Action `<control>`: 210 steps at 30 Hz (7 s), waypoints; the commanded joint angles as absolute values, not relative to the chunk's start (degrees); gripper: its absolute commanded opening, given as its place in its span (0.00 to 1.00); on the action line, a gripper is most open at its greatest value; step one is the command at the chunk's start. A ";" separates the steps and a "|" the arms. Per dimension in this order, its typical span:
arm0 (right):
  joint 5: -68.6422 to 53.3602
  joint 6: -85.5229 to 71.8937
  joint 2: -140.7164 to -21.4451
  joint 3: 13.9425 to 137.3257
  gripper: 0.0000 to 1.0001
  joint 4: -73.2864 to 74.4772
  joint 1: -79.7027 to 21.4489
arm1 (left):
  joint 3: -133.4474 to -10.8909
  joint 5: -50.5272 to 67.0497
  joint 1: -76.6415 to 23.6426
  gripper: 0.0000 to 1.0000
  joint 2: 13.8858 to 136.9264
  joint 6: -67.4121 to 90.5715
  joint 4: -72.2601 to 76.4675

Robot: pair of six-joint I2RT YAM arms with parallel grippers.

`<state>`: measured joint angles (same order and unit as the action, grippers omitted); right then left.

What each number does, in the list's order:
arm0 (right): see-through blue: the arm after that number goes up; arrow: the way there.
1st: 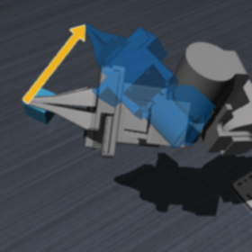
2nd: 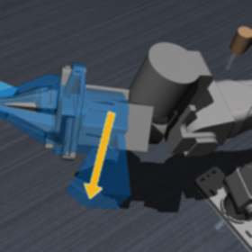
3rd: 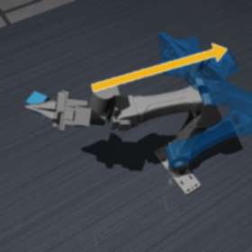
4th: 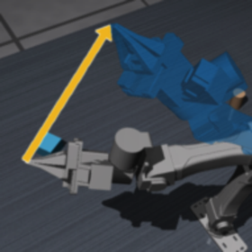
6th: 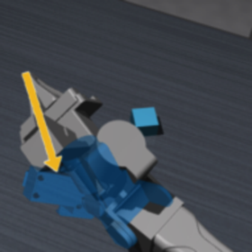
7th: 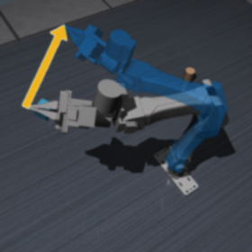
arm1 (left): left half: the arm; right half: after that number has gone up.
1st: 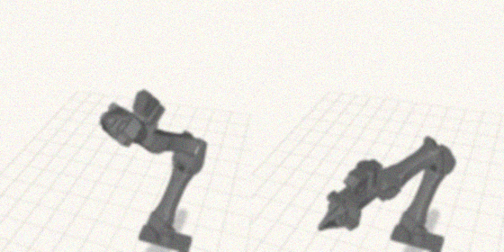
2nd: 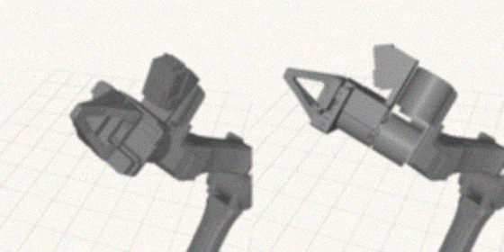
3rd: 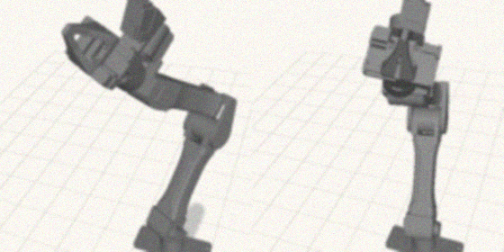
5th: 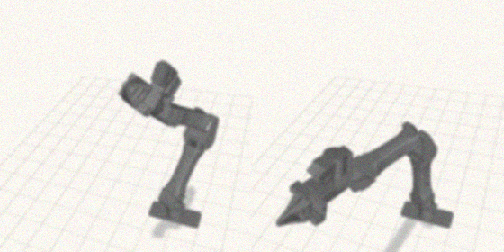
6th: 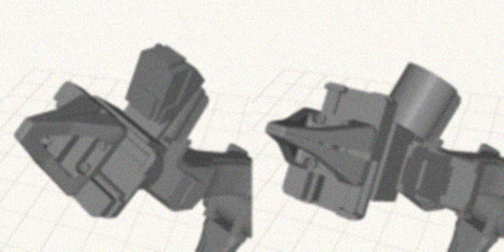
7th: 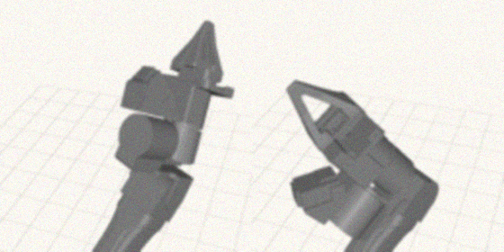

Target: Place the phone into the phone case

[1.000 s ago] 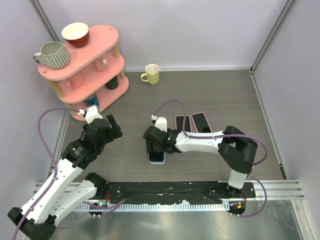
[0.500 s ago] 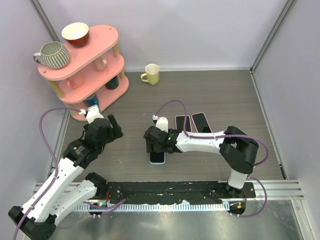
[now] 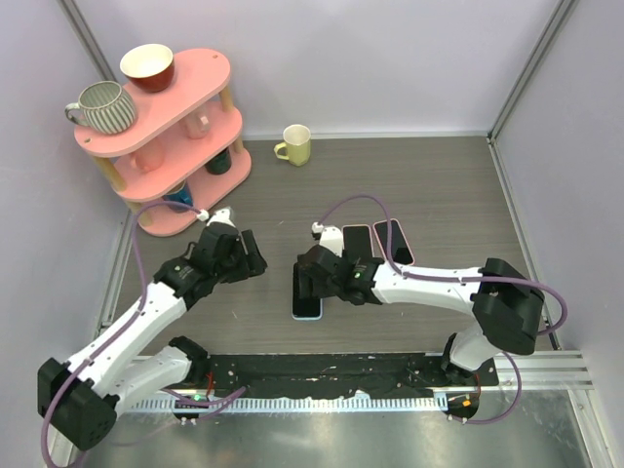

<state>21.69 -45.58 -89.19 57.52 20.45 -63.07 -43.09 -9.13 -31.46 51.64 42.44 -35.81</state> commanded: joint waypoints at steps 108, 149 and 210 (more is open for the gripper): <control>-13.27 -68.99 -92.19 26.28 0.56 -57.03 -49.57 | -20.48 25.58 -31.64 0.19 79.80 61.00 12.66; -18.81 -69.79 -98.88 24.17 0.11 -67.15 -48.34 | -21.79 25.40 -31.55 0.19 78.75 59.77 9.94; -42.89 -65.58 -81.41 26.54 0.29 -74.38 -42.71 | -25.22 40.25 -25.49 0.00 48.51 57.04 13.44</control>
